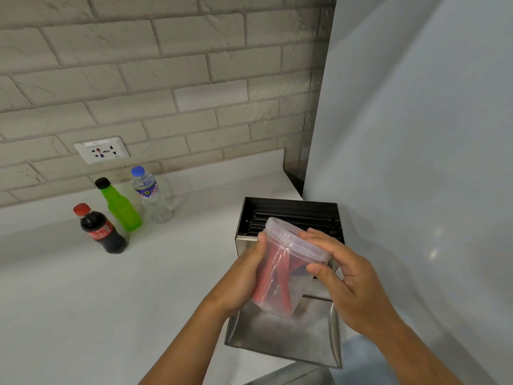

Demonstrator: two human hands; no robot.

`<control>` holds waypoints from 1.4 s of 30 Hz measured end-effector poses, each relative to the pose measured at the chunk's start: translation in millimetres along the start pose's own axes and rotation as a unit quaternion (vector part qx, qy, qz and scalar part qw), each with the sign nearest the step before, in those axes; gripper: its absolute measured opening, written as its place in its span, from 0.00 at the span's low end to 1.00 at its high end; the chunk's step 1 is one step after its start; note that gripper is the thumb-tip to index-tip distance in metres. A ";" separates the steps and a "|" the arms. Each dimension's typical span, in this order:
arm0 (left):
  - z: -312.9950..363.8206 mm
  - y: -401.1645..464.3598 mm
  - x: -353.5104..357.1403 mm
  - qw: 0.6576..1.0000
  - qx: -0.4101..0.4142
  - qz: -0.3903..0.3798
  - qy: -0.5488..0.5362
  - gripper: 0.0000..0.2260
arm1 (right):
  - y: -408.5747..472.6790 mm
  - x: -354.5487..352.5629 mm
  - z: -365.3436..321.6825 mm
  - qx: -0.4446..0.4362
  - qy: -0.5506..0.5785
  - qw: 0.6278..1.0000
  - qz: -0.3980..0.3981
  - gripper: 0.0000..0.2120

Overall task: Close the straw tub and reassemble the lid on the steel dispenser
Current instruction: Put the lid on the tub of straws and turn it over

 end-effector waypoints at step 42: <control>-3.8 0.4 9.3 0.975 0.059 0.180 -0.113 0.23 | 30.9 12.3 -21.4 0.018 -0.022 1.000 0.002 0.29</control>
Point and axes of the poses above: each hand's wrist, its own y-axis towards the middle knuckle, its own x-axis out of the palm, z = x × y, the point moved 1 cm from there along y, towards the middle knuckle, and after that the axes turned 1 degree about -z, right-handed, at the moved point
